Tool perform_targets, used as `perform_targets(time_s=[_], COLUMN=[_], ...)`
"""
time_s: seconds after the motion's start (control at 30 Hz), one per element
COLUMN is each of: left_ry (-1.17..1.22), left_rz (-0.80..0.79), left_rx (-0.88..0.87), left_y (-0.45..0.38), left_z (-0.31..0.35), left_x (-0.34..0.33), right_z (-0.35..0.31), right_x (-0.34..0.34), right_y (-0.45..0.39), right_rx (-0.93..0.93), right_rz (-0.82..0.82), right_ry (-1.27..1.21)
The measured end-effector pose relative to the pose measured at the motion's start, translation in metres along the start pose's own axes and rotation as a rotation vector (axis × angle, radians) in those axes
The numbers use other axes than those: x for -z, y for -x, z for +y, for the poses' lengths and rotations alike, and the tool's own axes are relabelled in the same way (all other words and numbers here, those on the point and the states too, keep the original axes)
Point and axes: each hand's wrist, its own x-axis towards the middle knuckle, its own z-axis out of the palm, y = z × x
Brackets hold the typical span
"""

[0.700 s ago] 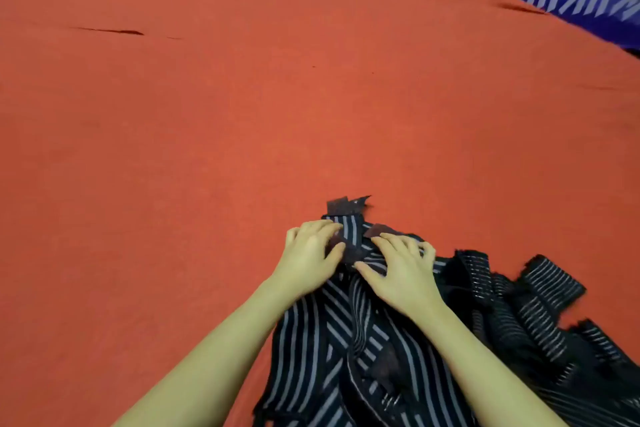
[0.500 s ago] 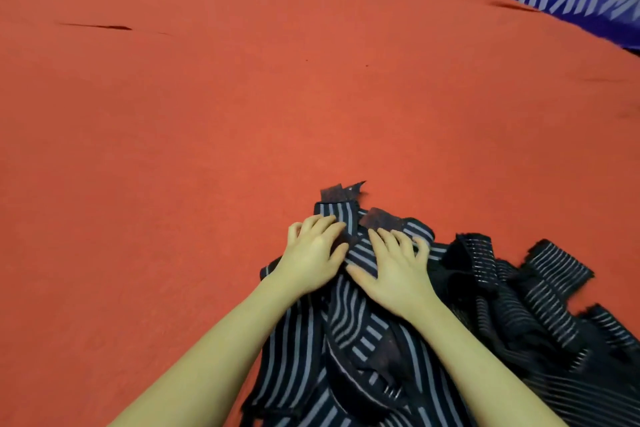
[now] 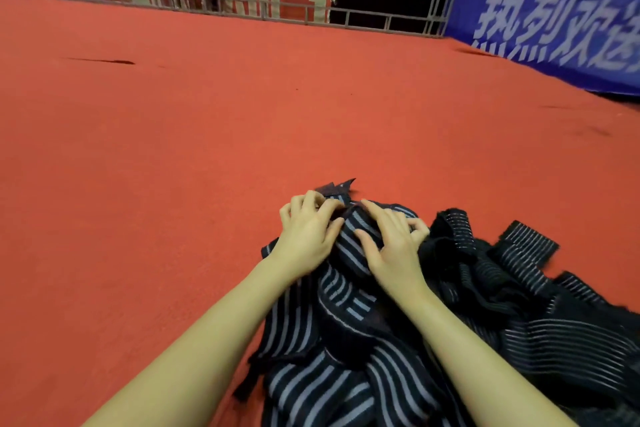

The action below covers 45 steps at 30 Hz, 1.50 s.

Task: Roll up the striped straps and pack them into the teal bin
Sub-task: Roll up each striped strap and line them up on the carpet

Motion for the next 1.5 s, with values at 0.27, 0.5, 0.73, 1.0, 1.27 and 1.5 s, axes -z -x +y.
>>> perform_targets(time_s=[0.27, 0.5, 0.73, 1.0, 1.27, 1.5], left_ry=[0.249, 0.298, 0.407, 0.243, 0.031, -0.148], left_rz=[0.088, 0.114, 0.472, 0.823, 0.994, 0.921], left_rx=[-0.082, -0.101, -0.187, -0.267, -0.32, -0.211], left_y=[0.029, 0.05, 0.073, 0.076, 0.065, 0.064], left_z=[0.031, 0.058, 0.081, 0.094, 0.109, 0.086], left_x=[0.061, 0.106, 0.122, 0.143, 0.23, 0.256], right_z=[-0.049, -0.092, -0.107, -0.131, -0.188, -0.199], right_x=[0.049, 0.103, 0.127, 0.147, 0.186, 0.17], right_y=[-0.003, -0.02, -0.005, -0.017, -0.066, -0.076], right_rx=[0.125, 0.208, 0.282, 0.329, 0.322, 0.29], right_rz=[0.204, 0.381, 0.493, 0.569, 0.612, 0.325], right_ry=[-0.027, -0.107, 0.043, 0.014, -0.161, -0.132])
